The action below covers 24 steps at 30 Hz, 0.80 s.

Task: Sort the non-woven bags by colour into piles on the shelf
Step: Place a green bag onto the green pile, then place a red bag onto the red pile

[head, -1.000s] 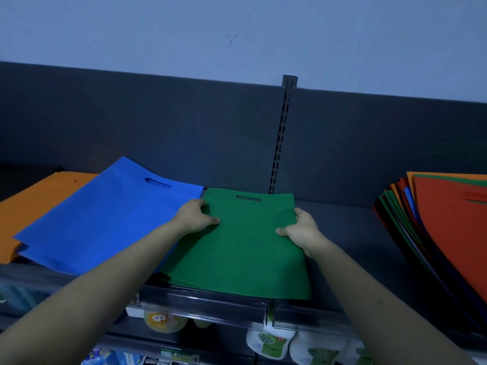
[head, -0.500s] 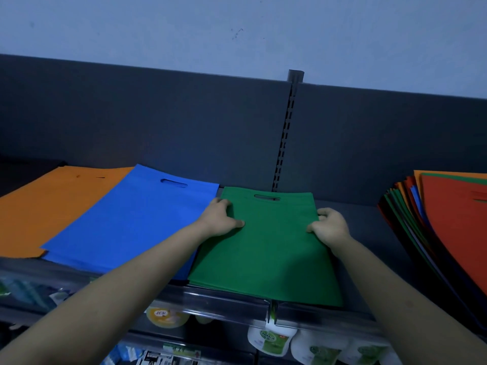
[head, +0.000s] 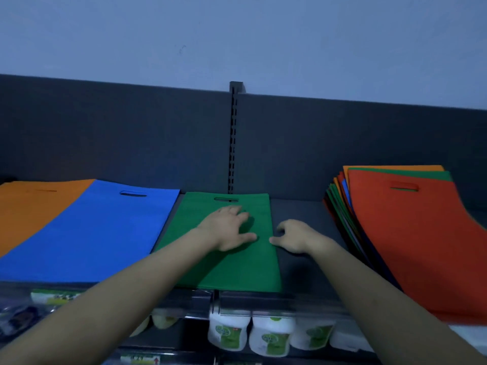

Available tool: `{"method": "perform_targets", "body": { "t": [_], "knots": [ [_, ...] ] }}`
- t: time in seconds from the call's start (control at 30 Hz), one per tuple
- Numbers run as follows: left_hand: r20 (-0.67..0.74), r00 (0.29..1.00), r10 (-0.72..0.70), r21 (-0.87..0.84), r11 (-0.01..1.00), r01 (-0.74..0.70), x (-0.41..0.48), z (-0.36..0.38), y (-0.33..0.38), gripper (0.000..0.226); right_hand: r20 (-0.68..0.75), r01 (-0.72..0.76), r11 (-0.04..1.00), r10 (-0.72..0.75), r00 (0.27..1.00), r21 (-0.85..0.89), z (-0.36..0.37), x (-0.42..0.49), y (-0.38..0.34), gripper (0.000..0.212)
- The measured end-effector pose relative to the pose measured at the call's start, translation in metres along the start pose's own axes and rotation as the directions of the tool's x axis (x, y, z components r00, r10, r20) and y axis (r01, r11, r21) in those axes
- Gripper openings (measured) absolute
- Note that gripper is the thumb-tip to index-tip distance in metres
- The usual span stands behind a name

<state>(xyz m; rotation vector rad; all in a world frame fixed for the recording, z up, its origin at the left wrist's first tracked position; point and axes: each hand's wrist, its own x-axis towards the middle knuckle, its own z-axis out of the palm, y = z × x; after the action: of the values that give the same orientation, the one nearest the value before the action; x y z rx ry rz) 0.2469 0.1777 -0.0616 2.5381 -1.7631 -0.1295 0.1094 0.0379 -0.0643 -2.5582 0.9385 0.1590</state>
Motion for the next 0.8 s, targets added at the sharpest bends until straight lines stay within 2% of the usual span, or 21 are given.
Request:
{"method": "perform_targets", "body": {
  "t": [0.07,0.13,0.3,0.4,0.53,0.6,0.7,0.8],
  "knots": [
    [0.059,0.994,0.097,-0.028,0.995,-0.095,0.003,0.008,0.033,0.075,-0.014,0.003,0.999,-0.003,1.0,-0.035,0.004,-0.006,0.008,0.045],
    [0.11,0.987,0.118,-0.017,0.993,-0.117,0.007,0.016,0.054,0.073,-0.019,0.007,0.999,-0.008,1.0,-0.053,0.004,-0.014,0.016,0.043],
    [0.119,0.993,-0.016,0.108,0.994,0.003,0.006,0.018,0.059,0.066,0.023,0.005,0.983,-0.001,1.0,-0.183,-0.003,-0.033,0.032,0.054],
    [0.141,0.988,-0.065,0.103,0.993,0.05,0.0,0.014,0.053,0.067,0.003,0.061,0.972,-0.062,0.998,-0.228,-0.007,-0.044,0.035,0.061],
    [-0.048,0.997,-0.054,0.015,0.998,0.055,0.006,-0.004,0.073,0.059,-0.222,0.2,0.957,-0.245,0.944,-0.208,-0.039,-0.063,0.028,0.059],
    [-0.152,0.988,-0.04,-0.034,0.999,0.035,0.017,-0.017,0.096,0.057,-0.302,0.206,0.962,-0.254,0.919,-0.181,-0.07,-0.074,0.03,0.056],
    [-0.257,0.966,-0.042,-0.26,0.965,-0.027,0.031,-0.032,0.145,0.058,-0.366,0.052,0.991,-0.095,0.926,-0.124,-0.115,-0.089,0.062,0.051],
    [-0.239,0.963,-0.125,-0.532,0.846,-0.022,0.042,-0.039,0.195,0.065,-0.405,-0.275,0.954,0.206,0.891,-0.119,-0.138,-0.107,0.127,0.063]
  ]
}}
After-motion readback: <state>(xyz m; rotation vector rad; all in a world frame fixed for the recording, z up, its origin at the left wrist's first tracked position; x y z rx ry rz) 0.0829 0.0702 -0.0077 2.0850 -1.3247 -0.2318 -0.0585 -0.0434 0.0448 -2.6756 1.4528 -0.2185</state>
